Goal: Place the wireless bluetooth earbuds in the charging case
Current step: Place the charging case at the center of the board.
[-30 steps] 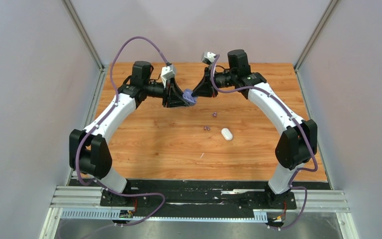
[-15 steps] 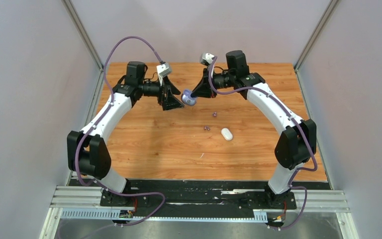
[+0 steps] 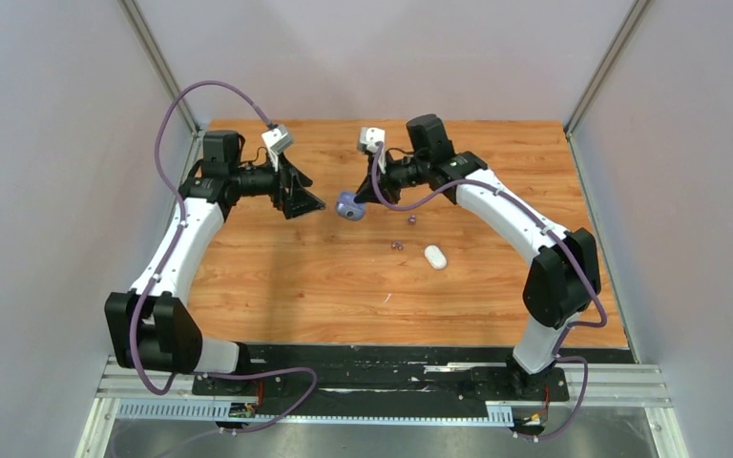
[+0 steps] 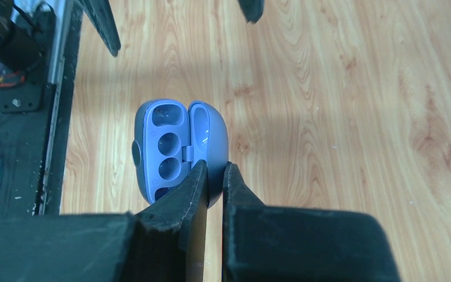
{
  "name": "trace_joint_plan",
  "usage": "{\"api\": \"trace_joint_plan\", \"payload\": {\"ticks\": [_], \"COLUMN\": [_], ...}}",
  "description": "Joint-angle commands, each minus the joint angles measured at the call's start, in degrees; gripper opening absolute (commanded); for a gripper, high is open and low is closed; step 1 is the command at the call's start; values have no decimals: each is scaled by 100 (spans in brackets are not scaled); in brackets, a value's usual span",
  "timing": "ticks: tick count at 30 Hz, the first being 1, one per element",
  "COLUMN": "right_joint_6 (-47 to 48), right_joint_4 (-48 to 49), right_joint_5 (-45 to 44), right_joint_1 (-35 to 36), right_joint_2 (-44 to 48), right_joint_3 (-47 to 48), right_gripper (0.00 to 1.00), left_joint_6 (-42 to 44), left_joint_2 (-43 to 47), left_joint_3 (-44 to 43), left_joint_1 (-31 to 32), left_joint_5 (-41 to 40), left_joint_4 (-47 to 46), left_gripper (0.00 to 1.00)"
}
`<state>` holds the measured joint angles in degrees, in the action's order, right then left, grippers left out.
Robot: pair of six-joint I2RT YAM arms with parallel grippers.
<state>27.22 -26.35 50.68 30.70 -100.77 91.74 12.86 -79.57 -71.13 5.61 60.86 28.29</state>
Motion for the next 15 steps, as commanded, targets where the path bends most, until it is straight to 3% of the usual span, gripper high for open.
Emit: {"api": "trace_joint_plan", "payload": {"ticks": [1, 4, 9, 15], "right_joint_6": [504, 538, 872, 1140], "right_joint_4": [-39, 63, -15, -114], "right_joint_5": [-971, -1166, -1270, -1372], "right_joint_1": [246, 297, 437, 595], "right_joint_2": [18, -143, -554, -971], "right_joint_3": [-137, -297, -503, -660], "right_gripper": [0, 0, 0, 0], "left_joint_6": [-1061, -1530, -1484, -1790], "left_joint_2": [436, 685, 919, 1258], "left_joint_3": [391, 711, 750, 1028], "left_joint_1": [-59, -60, -169, -516], "left_joint_5": [-263, -858, -2880, -3823], "left_joint_4": [-1170, -1558, -1227, -1222], "left_gripper": [100, 100, 100, 100]}}
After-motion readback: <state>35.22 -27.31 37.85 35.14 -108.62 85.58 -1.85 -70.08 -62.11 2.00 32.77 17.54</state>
